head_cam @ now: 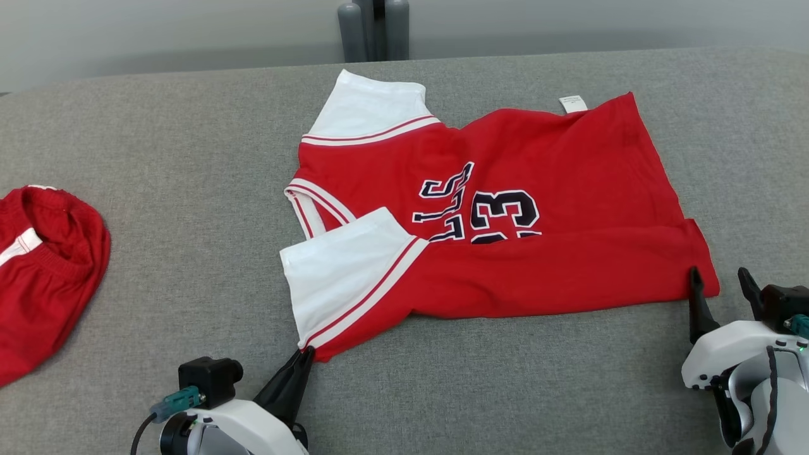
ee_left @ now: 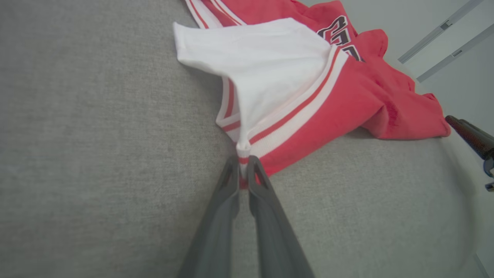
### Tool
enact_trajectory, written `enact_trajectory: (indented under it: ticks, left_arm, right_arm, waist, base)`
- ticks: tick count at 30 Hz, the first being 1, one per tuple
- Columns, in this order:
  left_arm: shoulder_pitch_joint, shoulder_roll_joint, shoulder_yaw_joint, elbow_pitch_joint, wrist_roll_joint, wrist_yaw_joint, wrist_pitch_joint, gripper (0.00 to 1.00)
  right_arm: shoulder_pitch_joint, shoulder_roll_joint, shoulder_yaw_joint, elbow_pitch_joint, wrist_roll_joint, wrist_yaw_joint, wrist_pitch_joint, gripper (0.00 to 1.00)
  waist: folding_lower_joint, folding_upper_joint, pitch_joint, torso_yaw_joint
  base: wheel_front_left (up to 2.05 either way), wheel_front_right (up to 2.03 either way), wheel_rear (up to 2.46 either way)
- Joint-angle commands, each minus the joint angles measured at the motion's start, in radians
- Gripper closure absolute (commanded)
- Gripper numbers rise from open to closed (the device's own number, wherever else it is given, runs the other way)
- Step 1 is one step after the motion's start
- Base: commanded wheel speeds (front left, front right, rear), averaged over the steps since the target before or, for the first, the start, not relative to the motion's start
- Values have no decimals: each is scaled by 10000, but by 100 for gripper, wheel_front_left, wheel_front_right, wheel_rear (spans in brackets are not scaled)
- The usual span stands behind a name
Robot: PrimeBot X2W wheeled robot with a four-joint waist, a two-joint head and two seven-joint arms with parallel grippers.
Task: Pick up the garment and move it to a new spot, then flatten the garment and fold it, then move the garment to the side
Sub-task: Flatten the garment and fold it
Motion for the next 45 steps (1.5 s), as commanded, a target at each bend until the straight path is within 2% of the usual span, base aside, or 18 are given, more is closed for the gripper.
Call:
enact_trajectory:
  ticks: [1,7,8,10,18,29,36,44,45]
  left_arm:
    - [-202,53,25,22,-49,49,27,100]
    - [-297,145,-51,45,-45,61,149,100]
    - [-238,197,-59,-5,-81,51,177,100]
    - [-163,268,-64,-49,-95,46,226,100]
    - [201,519,-12,-456,-218,151,376,100]
    - [1766,928,170,-2046,-626,759,1220,100]
    - [2750,1186,259,-3383,-765,1313,1830,100]
    - [3411,1266,136,-4043,-839,1798,2475,100]
    - [3409,1270,111,-4051,-804,1855,2515,100]
  right_arm:
    - [-133,-91,35,180,106,-7,-54,0]
    - [-430,-198,201,1475,429,-7,-29,0]
    - [-473,-253,310,1680,550,-7,-28,58]
    - [-507,-284,409,1791,741,-7,-26,100]
    - [-309,-621,917,1873,1451,-10,-23,100]
    - [813,-1208,1774,1224,2627,-11,232,100]
    - [2334,-1789,1836,23,3052,-30,1153,100]
    - [3638,-1792,1356,-2018,2987,-30,2507,100]
    - [3726,-1734,1279,-2210,2920,-30,2662,84]
  waist:
    - [0,0,12,27]
    - [0,0,6,175]
    - [0,0,1,175]
    - [0,0,-17,164]
    - [0,0,-210,114]
    - [0,0,-615,100]
    - [0,0,-918,286]
    - [0,0,-1142,141]
    - [0,0,-1163,125]
  base:
    - [0,0,0]
    - [0,0,0]
    - [0,0,0]
    - [0,0,0]
    - [0,0,0]
    - [0,0,0]
    - [0,0,0]
    - [0,0,0]
    - [0,0,0]
